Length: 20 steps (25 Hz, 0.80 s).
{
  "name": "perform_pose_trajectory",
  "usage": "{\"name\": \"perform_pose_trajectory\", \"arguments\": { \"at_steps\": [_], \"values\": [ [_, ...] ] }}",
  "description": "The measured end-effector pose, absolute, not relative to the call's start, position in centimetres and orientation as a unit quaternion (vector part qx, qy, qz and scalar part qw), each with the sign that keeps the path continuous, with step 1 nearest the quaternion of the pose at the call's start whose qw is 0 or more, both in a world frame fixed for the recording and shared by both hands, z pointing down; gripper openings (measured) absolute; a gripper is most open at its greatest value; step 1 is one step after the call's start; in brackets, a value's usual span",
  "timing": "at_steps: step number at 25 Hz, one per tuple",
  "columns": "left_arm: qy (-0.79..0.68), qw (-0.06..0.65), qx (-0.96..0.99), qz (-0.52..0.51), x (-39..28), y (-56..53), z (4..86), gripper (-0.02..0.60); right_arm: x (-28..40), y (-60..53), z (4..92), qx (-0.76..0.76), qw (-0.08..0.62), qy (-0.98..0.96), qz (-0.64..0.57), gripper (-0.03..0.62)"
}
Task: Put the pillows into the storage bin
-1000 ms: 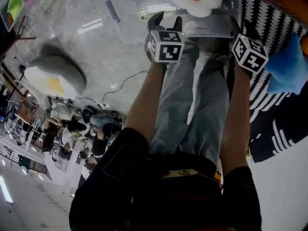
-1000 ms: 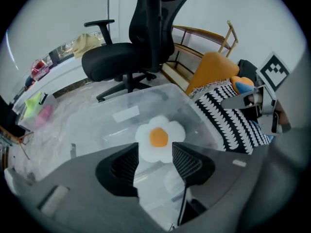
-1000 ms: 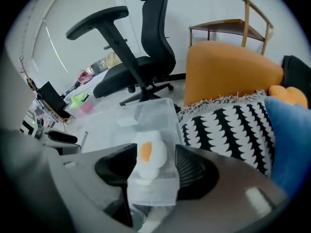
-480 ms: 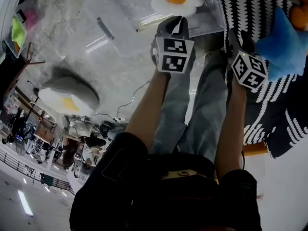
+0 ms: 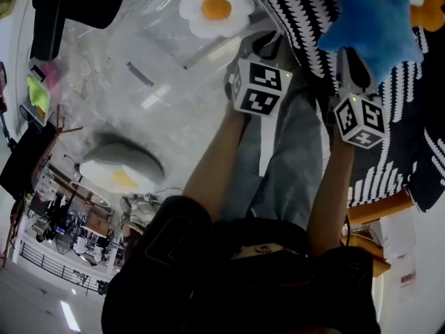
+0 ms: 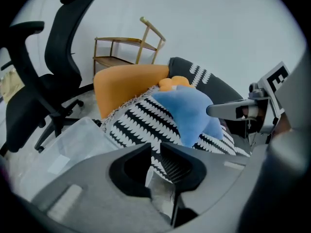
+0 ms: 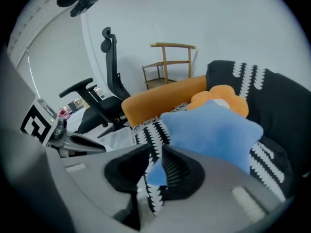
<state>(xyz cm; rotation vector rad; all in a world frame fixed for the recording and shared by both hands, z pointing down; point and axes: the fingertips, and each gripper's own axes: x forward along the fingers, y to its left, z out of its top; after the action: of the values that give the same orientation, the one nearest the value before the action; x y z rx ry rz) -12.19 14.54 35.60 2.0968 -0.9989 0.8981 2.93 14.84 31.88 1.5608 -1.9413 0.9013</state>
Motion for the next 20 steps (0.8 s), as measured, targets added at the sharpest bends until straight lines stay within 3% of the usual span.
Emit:
{"name": "perform_pose_trajectory", "arguments": {
  "at_steps": [1,10,15,20],
  "values": [
    [-0.367,0.316,0.803,0.347,-10.8,14.7,35.7,0.081,4.4,15.3,31.7,0.579,0.243,-0.705,0.329,0.11],
    [-0.29,0.295,0.823,0.388,-1.3,15.8,36.4,0.215,15.7,19.8,34.2,0.614,0.289,-0.646,0.349,0.307],
    [-0.253,0.302,0.802,0.449,2.2,17.3,39.1,0.332,18.3,21.1,37.8,0.565,0.367,-0.646,0.359,0.358],
    [-0.259,0.287,0.773,0.504,3.5,17.5,41.9,0.356,18.9,21.6,41.9,0.5,0.417,-0.657,0.38,0.408]
  ]
}}
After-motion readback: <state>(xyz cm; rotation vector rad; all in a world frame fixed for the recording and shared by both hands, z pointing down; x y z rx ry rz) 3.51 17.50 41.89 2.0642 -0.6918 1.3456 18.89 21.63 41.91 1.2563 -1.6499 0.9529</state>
